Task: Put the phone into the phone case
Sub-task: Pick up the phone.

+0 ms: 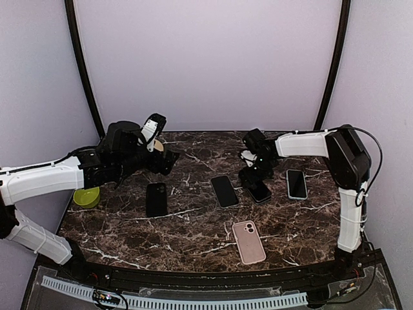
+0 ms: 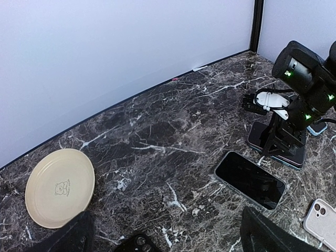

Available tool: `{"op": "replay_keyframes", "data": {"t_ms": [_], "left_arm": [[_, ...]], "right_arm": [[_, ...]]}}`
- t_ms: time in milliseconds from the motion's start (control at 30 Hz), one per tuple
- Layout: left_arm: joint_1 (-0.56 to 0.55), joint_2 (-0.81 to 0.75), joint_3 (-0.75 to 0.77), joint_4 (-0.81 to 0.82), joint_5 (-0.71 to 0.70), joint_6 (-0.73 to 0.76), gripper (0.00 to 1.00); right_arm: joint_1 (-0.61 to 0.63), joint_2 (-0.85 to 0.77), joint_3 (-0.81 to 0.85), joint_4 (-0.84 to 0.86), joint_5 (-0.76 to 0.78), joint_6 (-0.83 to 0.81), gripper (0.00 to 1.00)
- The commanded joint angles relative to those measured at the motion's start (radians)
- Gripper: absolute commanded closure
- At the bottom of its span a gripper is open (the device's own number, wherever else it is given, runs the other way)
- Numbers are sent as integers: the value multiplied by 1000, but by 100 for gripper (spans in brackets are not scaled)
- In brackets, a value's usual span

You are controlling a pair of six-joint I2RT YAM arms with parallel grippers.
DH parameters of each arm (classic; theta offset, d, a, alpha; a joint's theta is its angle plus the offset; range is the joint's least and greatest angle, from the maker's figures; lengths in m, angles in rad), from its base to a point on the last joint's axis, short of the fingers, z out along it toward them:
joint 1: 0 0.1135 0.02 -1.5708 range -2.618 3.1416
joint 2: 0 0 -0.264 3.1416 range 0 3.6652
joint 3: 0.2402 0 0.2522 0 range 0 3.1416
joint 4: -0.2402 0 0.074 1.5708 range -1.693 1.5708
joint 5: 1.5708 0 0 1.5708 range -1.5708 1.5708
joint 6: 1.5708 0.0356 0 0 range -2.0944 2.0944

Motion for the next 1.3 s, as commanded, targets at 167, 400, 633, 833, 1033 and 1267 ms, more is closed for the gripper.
{"op": "replay_keyframes", "data": {"t_ms": [167,400,633,833,1033,1267], "left_arm": [[5,4,-15,9,18,10,1],[5,9,-15,9,17,10,1],[4,9,-15,9,19,10,1],[4,9,-15,9,19,10,1],[4,7,-16,9,20,10,1],[5,6,-15,9,22,10,1]], "right_arm": [[3,-38,17,-9,-2,8,20],[3,-44,9,-9,-3,10,19],[2,-49,6,-19,-24,10,16],[2,-58,-12,-3,-23,13,33],[2,-57,-14,-7,-8,13,43],[3,-112,-29,0,14,30,54]]}}
